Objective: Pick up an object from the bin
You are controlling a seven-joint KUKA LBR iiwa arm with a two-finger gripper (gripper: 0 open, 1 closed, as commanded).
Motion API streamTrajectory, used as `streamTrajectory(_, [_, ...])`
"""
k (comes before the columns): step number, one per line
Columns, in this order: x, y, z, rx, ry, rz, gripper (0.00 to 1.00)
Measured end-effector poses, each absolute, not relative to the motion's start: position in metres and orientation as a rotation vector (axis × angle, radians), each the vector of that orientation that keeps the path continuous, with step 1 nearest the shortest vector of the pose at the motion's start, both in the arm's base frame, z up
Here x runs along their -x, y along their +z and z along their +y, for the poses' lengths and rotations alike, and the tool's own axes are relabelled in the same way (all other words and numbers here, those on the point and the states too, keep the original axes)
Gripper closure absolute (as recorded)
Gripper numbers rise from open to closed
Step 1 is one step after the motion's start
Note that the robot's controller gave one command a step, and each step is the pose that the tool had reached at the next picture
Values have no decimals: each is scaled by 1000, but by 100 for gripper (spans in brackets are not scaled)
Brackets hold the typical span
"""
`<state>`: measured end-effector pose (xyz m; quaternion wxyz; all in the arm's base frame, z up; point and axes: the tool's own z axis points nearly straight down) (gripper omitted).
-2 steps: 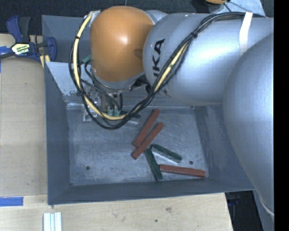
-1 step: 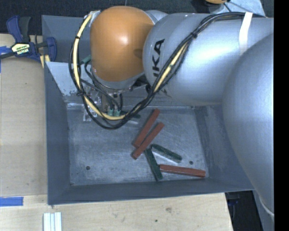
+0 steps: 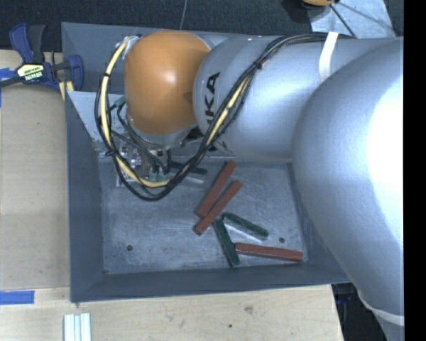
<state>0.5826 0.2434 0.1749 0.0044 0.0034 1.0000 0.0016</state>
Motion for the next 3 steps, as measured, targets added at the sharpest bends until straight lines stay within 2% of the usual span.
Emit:
streamTrajectory(1, [-555, 138, 227, -598, 0, 3084, 0])
streamTrajectory(2, [-555, 138, 227, -599, 1, 3083, 0])
streamTrajectory(3, [-569, 77, 176, -713, 14, 3037, 100])
